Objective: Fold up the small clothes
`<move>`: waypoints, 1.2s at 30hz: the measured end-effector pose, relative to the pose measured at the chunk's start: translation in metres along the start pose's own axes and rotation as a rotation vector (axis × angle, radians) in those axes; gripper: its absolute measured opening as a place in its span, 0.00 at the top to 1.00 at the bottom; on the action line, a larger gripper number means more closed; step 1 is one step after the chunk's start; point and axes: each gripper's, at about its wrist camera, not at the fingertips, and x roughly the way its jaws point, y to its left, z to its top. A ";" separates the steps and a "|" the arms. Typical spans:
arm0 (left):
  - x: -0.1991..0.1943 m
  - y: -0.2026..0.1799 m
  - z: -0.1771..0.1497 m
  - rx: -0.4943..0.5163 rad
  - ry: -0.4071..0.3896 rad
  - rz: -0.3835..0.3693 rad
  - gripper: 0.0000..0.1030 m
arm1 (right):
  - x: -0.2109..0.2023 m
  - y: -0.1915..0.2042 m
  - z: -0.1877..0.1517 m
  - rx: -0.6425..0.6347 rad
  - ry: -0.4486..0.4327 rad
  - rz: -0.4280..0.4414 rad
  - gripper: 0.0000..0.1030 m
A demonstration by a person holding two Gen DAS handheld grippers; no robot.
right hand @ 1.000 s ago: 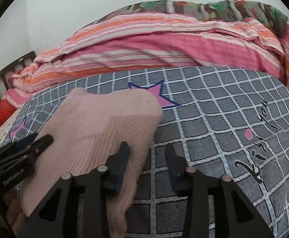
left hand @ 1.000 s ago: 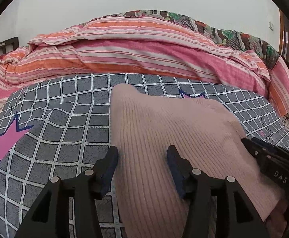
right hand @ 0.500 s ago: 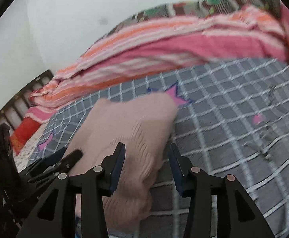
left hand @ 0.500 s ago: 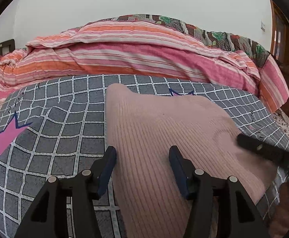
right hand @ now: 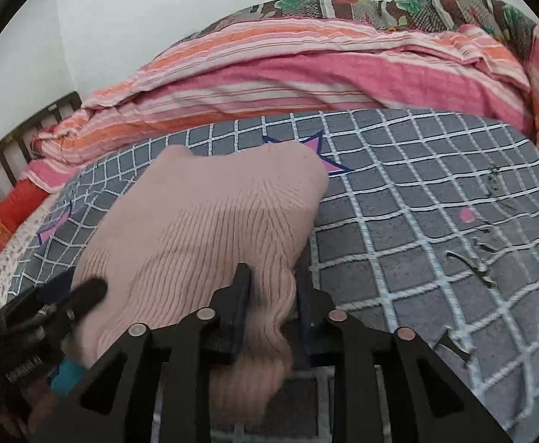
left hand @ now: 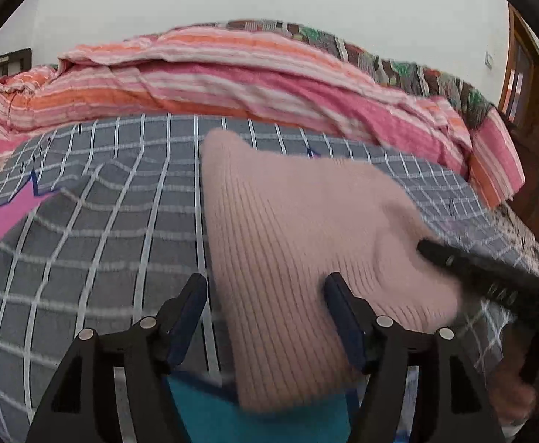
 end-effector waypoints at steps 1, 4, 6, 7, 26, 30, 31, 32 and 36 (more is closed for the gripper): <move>-0.003 0.000 -0.002 -0.001 0.012 0.005 0.37 | -0.007 0.000 -0.001 -0.003 0.004 -0.009 0.72; -0.021 0.001 -0.004 -0.034 0.052 0.004 0.37 | -0.034 0.002 -0.014 -0.007 0.013 -0.050 0.62; -0.036 0.000 -0.002 -0.058 0.076 0.015 0.37 | -0.053 0.005 -0.021 -0.026 0.008 -0.092 0.54; -0.043 -0.003 0.000 -0.058 0.080 0.019 0.37 | -0.062 0.006 -0.023 -0.027 0.009 -0.108 0.47; -0.182 -0.045 0.019 0.014 -0.001 0.182 0.17 | -0.218 0.020 -0.029 -0.045 -0.075 -0.168 0.05; -0.190 -0.050 0.020 0.017 -0.006 0.186 0.17 | -0.229 0.020 -0.025 -0.043 -0.089 -0.178 0.05; -0.190 -0.051 0.020 0.016 -0.007 0.186 0.17 | -0.231 0.020 -0.024 -0.040 -0.091 -0.175 0.05; -0.191 -0.051 0.020 0.016 -0.009 0.187 0.17 | -0.233 0.019 -0.023 -0.038 -0.093 -0.173 0.05; -0.195 -0.054 0.021 0.011 -0.016 0.190 0.17 | -0.233 0.020 -0.020 -0.031 -0.087 -0.168 0.05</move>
